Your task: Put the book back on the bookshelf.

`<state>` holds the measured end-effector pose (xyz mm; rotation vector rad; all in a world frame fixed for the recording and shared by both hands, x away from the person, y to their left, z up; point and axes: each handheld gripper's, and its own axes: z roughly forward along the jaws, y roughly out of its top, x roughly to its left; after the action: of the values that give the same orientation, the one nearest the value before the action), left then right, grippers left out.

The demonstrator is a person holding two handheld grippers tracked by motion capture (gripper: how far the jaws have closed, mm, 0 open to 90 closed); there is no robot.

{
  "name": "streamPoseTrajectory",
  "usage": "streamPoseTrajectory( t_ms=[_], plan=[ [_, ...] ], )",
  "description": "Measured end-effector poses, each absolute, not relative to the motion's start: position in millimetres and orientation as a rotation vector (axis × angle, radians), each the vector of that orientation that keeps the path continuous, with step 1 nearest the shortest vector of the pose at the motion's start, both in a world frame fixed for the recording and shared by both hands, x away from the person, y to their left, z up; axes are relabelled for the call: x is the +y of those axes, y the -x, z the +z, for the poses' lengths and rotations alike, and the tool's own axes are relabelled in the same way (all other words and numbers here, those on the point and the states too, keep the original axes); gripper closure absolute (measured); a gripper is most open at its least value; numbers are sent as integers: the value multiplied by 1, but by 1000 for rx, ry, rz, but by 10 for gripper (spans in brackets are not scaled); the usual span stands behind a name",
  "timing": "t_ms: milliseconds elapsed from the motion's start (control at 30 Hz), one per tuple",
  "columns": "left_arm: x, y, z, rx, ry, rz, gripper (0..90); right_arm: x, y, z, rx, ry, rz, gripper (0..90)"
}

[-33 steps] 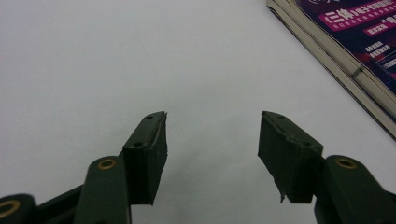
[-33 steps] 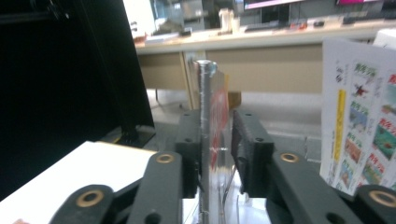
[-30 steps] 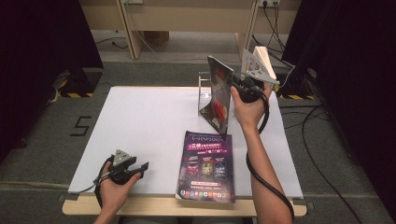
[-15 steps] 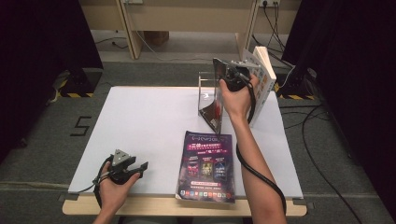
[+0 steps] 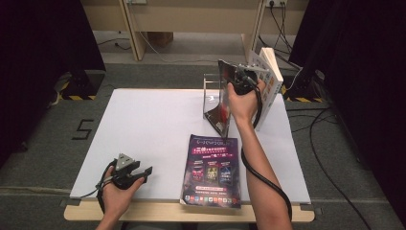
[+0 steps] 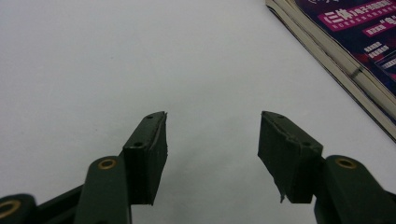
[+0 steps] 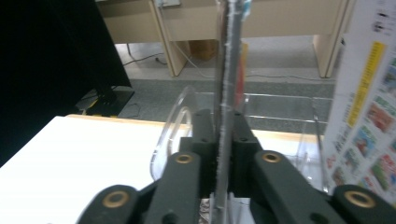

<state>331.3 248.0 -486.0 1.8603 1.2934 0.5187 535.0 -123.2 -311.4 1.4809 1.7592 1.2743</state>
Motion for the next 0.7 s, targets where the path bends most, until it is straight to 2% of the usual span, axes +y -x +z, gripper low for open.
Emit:
streamPoseTrajectory(
  t_ms=[700],
  plan=[
    [246, -332, -487, 1290, -1861, 516, 418, -146, -502, -314, 1758, -1330, 1444, 869]
  ],
)
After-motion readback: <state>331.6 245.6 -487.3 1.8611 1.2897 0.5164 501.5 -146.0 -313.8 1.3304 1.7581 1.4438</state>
